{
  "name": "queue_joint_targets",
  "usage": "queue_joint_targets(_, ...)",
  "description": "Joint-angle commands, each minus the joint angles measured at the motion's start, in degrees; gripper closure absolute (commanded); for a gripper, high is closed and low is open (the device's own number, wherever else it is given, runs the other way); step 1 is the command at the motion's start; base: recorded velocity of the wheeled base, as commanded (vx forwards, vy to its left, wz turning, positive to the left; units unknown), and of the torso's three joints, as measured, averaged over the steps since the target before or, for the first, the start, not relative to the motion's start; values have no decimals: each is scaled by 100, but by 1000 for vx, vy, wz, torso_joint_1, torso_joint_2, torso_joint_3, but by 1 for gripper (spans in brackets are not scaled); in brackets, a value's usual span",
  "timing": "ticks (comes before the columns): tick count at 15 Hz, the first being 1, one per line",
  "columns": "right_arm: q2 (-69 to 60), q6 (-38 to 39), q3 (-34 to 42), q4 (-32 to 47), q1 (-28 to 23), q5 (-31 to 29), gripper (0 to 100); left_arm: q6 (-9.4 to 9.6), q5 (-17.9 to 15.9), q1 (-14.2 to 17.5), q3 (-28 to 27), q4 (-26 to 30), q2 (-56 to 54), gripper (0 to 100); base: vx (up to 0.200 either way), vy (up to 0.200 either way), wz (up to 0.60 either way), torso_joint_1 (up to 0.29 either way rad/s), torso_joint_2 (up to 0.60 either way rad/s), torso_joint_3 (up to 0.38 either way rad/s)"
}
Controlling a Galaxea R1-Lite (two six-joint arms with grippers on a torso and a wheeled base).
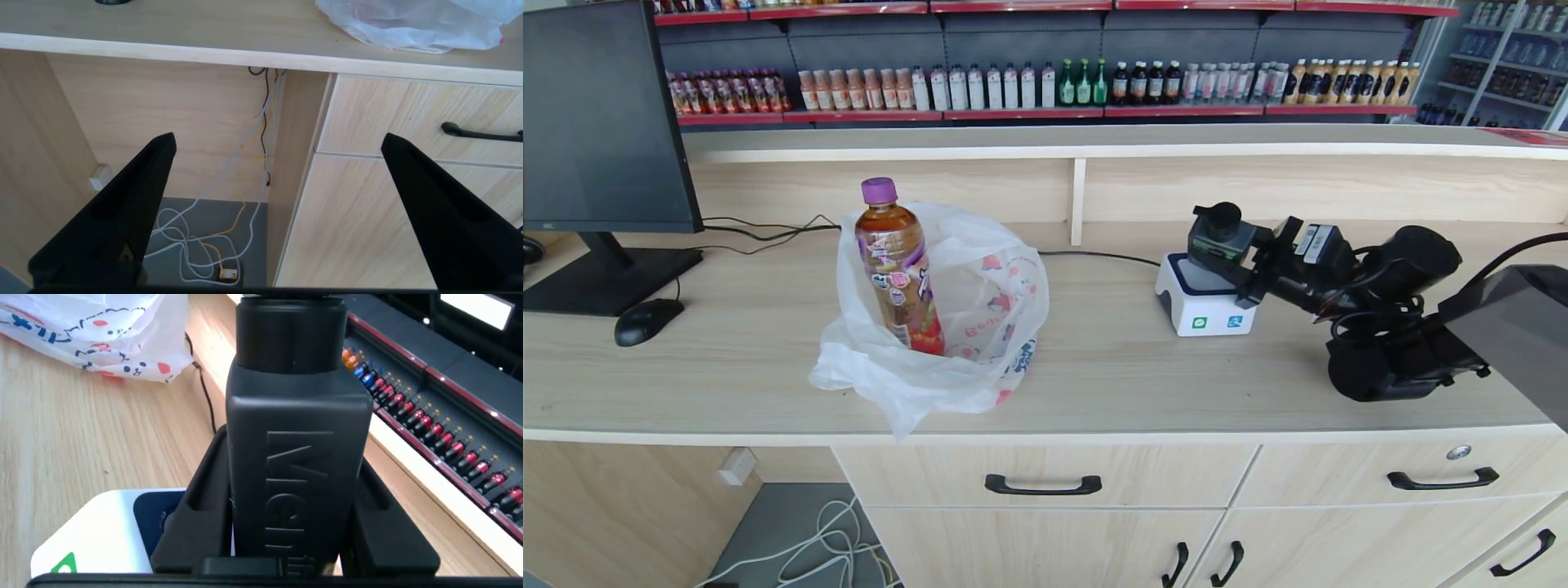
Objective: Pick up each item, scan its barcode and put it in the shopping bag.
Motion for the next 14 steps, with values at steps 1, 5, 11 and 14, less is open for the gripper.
queue_joint_targets(1, -317, 146, 202, -19, -14, -16, 100, 0, 0, 0, 0, -6, 6, 0, 0, 0, 0, 0, 0, 0)
queue_joint_targets(5, -932, 436, 1063, -19, 48, -560, 100, -18, 0, 9, 0, -6, 6, 0, 0, 0, 0, 0, 0, 0)
queue_joint_targets(11, -2172, 1078, 2707, -19, 338, -1940, 100, -9, 0, 0, 0, -6, 6, 0, 0, 0, 0, 0, 0, 0)
queue_joint_targets(14, -2400, 1667, 2795, -19, 892, -3470, 100, 0, 0, 0, 0, -6, 6, 0, 0, 0, 0, 0, 0, 0)
